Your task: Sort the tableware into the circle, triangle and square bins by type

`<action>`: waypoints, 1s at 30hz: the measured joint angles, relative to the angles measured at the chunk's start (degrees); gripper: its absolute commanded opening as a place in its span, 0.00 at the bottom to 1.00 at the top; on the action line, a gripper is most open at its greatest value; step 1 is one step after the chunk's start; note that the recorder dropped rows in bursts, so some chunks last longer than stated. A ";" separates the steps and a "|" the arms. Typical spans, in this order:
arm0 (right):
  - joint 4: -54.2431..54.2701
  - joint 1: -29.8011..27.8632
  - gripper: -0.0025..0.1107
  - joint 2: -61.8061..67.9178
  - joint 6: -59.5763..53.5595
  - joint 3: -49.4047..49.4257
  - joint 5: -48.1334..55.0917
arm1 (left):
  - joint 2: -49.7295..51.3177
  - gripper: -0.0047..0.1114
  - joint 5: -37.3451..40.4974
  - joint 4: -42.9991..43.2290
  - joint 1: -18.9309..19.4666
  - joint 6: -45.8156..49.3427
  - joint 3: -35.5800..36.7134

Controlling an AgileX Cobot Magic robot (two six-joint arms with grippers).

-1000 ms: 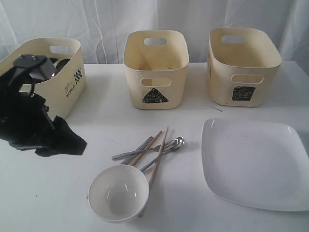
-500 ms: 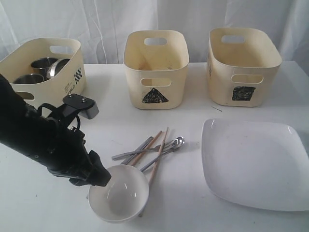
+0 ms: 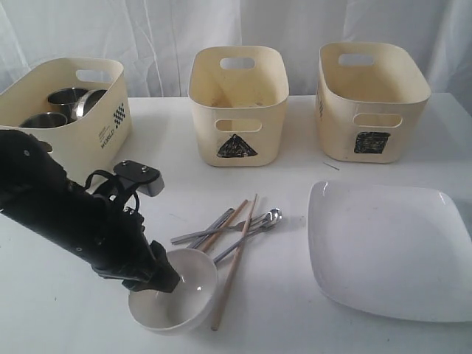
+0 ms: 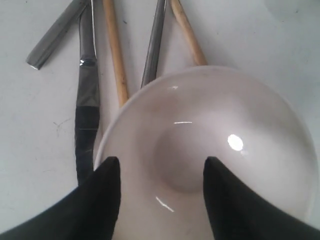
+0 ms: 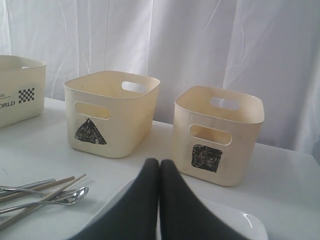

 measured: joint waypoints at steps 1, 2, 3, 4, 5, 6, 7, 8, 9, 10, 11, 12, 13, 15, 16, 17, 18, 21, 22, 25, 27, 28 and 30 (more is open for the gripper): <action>0.00 0.00 0.02 0.00 0.00 0.00 0.00 | 0.24 0.52 0.00 -0.11 0.00 0.00 0.00; 0.00 0.00 0.02 0.00 0.00 0.00 0.00 | 0.50 0.52 0.00 -0.11 0.00 0.11 0.00; 0.00 0.00 0.02 0.00 0.05 0.00 0.00 | 0.52 0.52 0.00 -0.21 0.00 0.11 0.00; 0.00 0.00 0.02 0.00 0.05 0.00 0.00 | 0.52 0.52 0.10 -0.21 0.00 0.11 0.00; 0.00 0.00 0.02 0.00 0.05 0.00 0.00 | 0.52 0.52 0.21 -0.21 0.00 0.13 0.00; 0.00 0.00 0.02 0.00 0.05 0.00 0.00 | 0.52 0.52 0.49 -0.35 0.00 0.24 0.00; 0.00 0.00 0.02 0.00 0.05 0.00 0.00 | 0.52 0.52 0.78 -0.49 0.00 0.24 -0.11; 0.00 0.00 0.02 0.00 0.05 0.00 0.00 | 0.52 0.51 1.31 -0.75 0.00 0.24 -0.23; 0.00 0.00 0.02 0.00 0.05 0.00 0.00 | 0.52 0.51 1.86 -1.08 0.00 0.24 -0.60; 0.00 0.00 0.02 0.00 0.05 0.00 0.00 | 0.52 0.51 2.67 -1.60 0.00 0.24 -0.87; 0.00 0.00 0.02 0.00 0.05 0.00 0.00 | 0.52 0.51 3.38 -1.96 0.00 0.24 -1.20; 0.00 0.00 0.02 0.00 0.05 0.00 0.00 | 0.52 0.50 4.51 -2.39 0.00 0.24 -1.70; 0.00 0.00 0.02 0.00 0.05 0.00 0.00 | 0.52 0.50 5.68 -2.79 0.00 0.24 -2.23; 0.00 0.00 0.02 0.00 0.05 0.00 0.00 | 0.52 0.48 7.90 -2.93 0.00 0.24 -3.44; 0.00 0.00 0.02 0.00 0.05 0.00 0.00 | 0.52 0.48 9.19 -3.04 0.00 0.24 -4.25; 0.00 0.00 0.02 0.00 0.05 0.00 0.00 | 0.52 0.48 10.31 -3.14 0.00 0.24 -5.11; 0.00 0.00 0.02 0.00 0.05 0.00 0.00 | 0.52 0.48 11.16 -3.12 0.00 0.24 -5.94; 0.00 0.00 0.02 0.00 0.05 0.00 0.00 | 0.05 0.48 12.25 -2.53 -0.09 0.24 -7.82; 0.00 0.00 0.02 0.00 0.05 0.00 0.00 | -0.49 0.48 12.28 -1.59 -0.09 0.24 -8.42; 0.00 0.00 0.02 0.00 0.17 0.00 0.00 | -2.53 0.48 12.42 3.52 -0.09 -2.50 -10.18; 0.00 0.00 0.02 0.00 0.15 0.00 0.00 | -3.94 0.48 12.03 8.36 -0.09 -5.71 -11.09; 0.00 0.00 0.02 0.00 0.15 0.00 0.00 | -4.60 0.48 12.02 11.57 -0.09 -7.94 -11.36; 0.00 0.00 0.02 0.00 0.15 0.00 0.00 | -5.52 0.48 11.81 18.14 -0.09 -12.26 -11.46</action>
